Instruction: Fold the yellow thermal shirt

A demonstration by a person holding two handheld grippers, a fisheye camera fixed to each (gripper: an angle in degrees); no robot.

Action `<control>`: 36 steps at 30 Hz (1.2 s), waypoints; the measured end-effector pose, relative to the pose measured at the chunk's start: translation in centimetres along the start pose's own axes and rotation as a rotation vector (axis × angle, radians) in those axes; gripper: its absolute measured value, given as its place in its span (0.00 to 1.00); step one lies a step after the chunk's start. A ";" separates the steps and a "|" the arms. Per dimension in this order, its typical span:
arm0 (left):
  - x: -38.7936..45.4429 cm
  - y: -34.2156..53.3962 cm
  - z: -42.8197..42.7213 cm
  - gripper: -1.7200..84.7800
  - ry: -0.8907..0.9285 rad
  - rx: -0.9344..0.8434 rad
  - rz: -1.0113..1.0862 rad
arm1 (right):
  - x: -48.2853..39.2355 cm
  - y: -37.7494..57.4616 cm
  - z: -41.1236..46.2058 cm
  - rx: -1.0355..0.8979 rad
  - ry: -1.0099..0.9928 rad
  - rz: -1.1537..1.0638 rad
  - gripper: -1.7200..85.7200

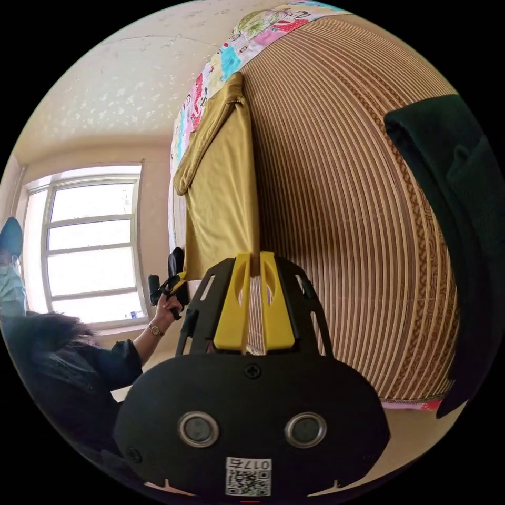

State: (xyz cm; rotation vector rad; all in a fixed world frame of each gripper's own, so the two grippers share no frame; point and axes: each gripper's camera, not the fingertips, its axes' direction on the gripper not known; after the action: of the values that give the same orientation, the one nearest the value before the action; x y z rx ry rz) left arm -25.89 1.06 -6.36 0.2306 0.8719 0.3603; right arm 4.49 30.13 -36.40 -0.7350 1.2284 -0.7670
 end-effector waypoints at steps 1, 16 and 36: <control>-0.1 3.0 -1.0 0.06 -0.025 -0.034 -0.016 | 0.2 2.1 -1.2 -0.050 -0.011 0.012 0.06; -0.3 -0.6 -5.0 0.08 0.564 0.303 0.016 | -2.3 -1.2 -9.5 0.078 -0.464 -0.209 0.06; -10.6 7.1 15.1 0.11 -0.009 0.219 -0.396 | -13.9 2.4 16.1 -0.082 0.860 -0.414 0.04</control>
State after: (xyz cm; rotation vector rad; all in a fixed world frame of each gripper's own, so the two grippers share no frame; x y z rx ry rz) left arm -21.88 2.57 12.88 0.2547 0.9256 -0.1056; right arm 18.32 44.27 -28.07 -0.7589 1.9090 -1.4727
